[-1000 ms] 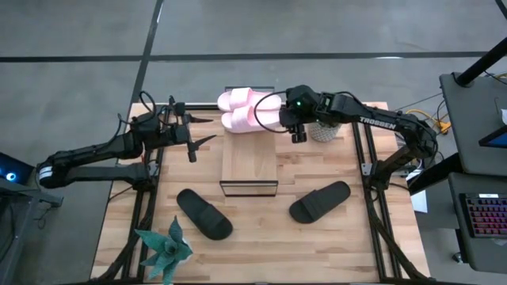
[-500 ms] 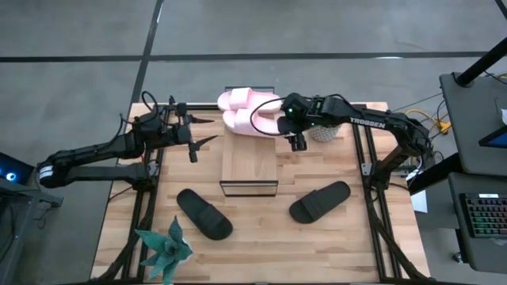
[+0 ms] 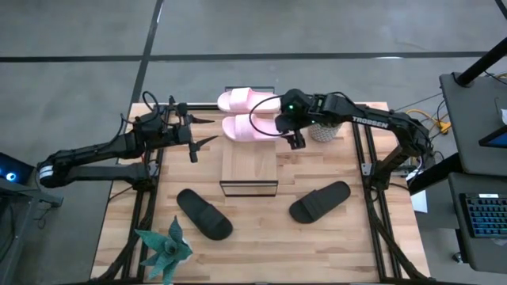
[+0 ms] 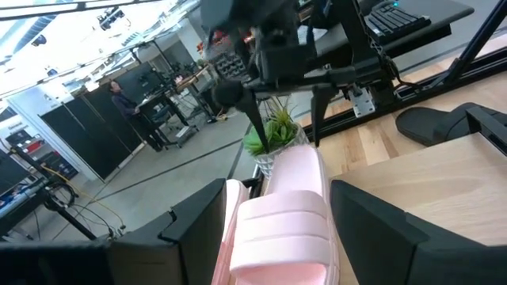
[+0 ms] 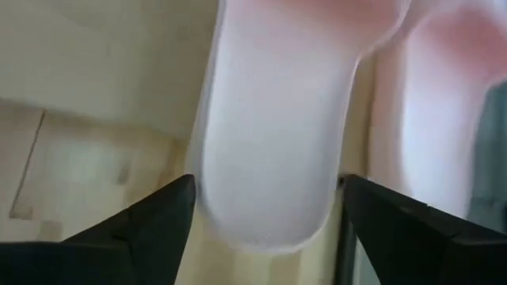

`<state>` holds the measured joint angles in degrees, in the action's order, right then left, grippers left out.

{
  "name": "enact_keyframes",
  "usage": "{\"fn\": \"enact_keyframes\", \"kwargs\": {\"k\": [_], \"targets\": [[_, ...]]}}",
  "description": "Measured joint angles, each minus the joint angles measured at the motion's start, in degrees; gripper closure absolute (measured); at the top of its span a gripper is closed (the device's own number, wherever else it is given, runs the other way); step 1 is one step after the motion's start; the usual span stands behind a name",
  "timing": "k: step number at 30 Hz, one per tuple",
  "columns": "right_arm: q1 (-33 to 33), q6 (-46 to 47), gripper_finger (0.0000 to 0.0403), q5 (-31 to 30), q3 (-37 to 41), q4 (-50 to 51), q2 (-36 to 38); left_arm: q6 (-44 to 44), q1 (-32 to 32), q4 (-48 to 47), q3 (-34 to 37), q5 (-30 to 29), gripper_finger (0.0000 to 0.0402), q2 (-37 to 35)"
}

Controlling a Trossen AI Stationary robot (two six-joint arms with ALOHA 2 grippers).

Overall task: Pick and place slides into the shelf
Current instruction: Put the pink slide on the shelf

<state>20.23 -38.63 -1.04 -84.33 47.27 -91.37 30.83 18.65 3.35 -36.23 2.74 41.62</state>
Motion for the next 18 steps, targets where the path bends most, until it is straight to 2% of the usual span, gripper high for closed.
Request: {"fn": "enact_keyframes", "kwargs": {"k": [4,10,13,18], "targets": [[-1.1,-3.8,0.0104,1.4,-1.0,-5.1,0.0,0.0,0.0,0.0,0.0,0.0,0.0191,0.0],[-1.8,-15.8,0.0120,1.5,0.3,-15.6,-0.1,0.0,0.0,0.0,0.0,0.0,0.0191,0.0],[-1.7,-25.0,0.0126,1.2,1.0,-19.4,-2.3,0.0,0.0,0.0,0.0,0.0,0.0191,-0.2],[-1.7,-31.5,0.0139,1.0,1.1,-25.0,-6.7,0.1,0.0,0.0,0.0,-0.7,0.0191,-0.2]]}}
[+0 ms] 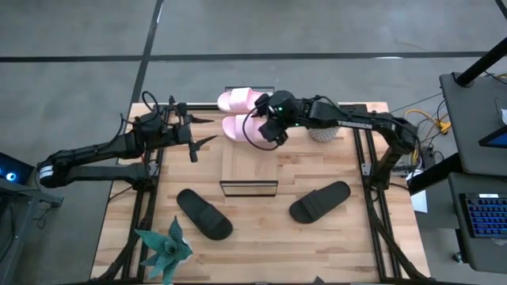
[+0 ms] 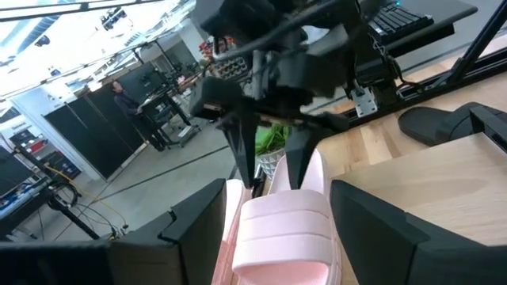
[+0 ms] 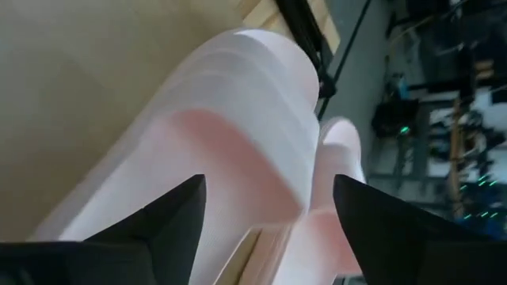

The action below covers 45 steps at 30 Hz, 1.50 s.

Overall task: Pick and place slides into the shelf
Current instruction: Put the pink slide on the shelf

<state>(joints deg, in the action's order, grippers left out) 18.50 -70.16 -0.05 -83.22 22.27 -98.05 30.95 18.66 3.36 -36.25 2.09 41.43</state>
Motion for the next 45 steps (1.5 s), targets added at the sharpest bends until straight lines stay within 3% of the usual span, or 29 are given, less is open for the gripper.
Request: {"fn": "enact_keyframes", "kwargs": {"k": [5,13,25,38,45], "targets": [[0.4,-3.6,0.0162,-0.1,0.0,-6.4,-2.4,0.0,0.0,-0.3,0.0,-2.8,0.0191,-0.4],[1.3,-5.1,0.0218,-0.2,0.0,-7.9,-3.1,-0.5,0.0,-5.8,0.0,-3.2,0.0191,-3.0],[1.4,-6.0,0.0383,0.0,0.0,-8.8,-3.3,-0.6,0.0,-6.9,0.0,-3.2,0.0191,-5.7],[1.4,-6.9,0.0391,0.4,0.0,-14.3,-3.3,-0.6,0.0,-7.0,0.0,-3.3,0.0191,-5.3],[1.4,-11.6,0.0391,6.3,0.1,-13.9,-3.3,-0.6,0.0,-7.0,0.0,-3.5,0.0191,-5.1]]}}
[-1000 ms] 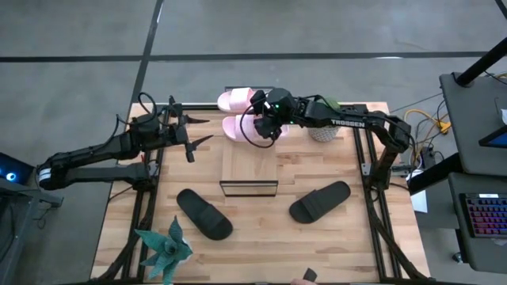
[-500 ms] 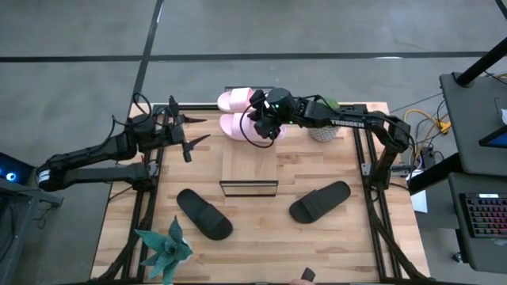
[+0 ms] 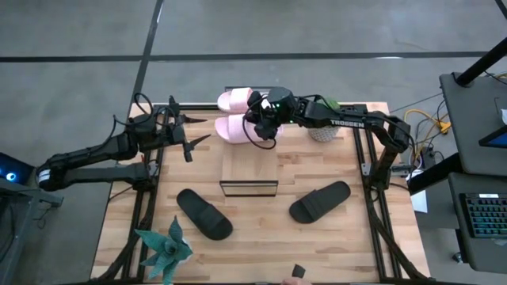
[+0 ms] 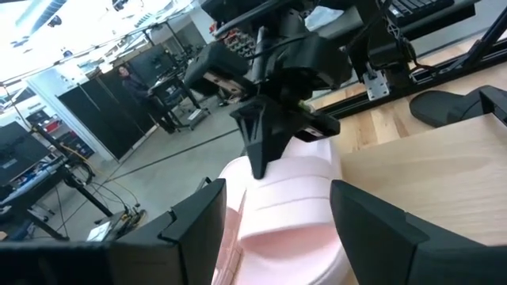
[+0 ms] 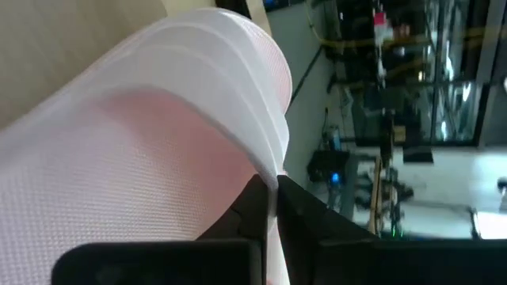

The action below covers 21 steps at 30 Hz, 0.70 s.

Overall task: Pick and place slides into the shelf
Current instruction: Put the pink slide on the shelf

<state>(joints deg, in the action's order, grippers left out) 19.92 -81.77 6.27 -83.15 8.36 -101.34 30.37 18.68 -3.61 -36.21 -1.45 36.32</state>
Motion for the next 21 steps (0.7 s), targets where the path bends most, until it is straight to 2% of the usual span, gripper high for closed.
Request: {"fn": "enact_keyframes", "kwargs": {"k": [4,7,14,21], "targets": [[0.6,-1.2,0.0391,1.5,0.0,-0.2,0.0,0.0,0.0,0.0,0.0,0.0,0.0191,0.0],[2.4,-1.2,0.0392,6.0,0.0,0.5,0.0,0.0,0.0,0.0,0.0,-0.2,0.0191,0.0],[5.6,-1.3,0.0394,12.0,0.0,0.9,0.0,0.0,0.0,0.0,0.0,-0.4,0.0191,0.0],[5.6,-1.4,0.0394,12.8,0.0,0.5,-1.7,0.0,0.0,0.0,0.0,-0.5,0.0191,0.1]]}}
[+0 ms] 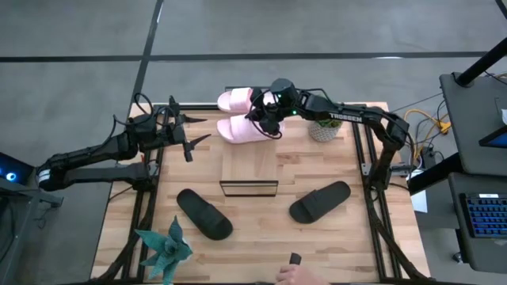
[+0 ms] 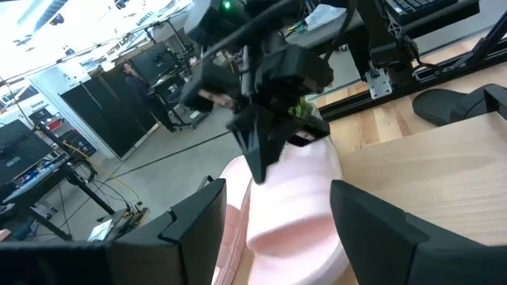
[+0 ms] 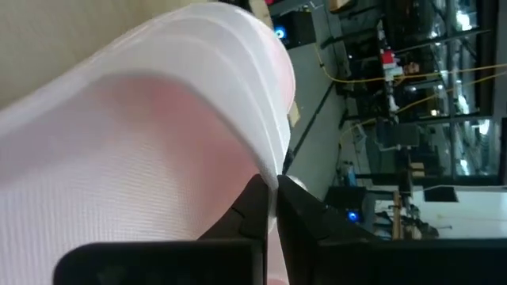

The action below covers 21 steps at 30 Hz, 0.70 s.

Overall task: Pick and place slides into the shelf
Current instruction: Put the pink slide on the shelf

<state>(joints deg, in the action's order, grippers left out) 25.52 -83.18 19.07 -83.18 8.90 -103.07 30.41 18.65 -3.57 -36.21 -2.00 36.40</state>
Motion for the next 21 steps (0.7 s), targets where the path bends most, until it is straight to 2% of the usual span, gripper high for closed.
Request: {"fn": "enact_keyframes", "kwargs": {"k": [7,21], "targets": [[0.0,-0.2,0.0394,-3.5,-3.3,-0.5,-3.9,0.0,0.0,0.0,0.0,0.0,0.0191,0.4],[0.2,-1.8,0.0394,-7.3,-5.2,0.3,-3.8,0.0,0.0,-0.1,0.0,0.0,0.0191,0.6]]}}
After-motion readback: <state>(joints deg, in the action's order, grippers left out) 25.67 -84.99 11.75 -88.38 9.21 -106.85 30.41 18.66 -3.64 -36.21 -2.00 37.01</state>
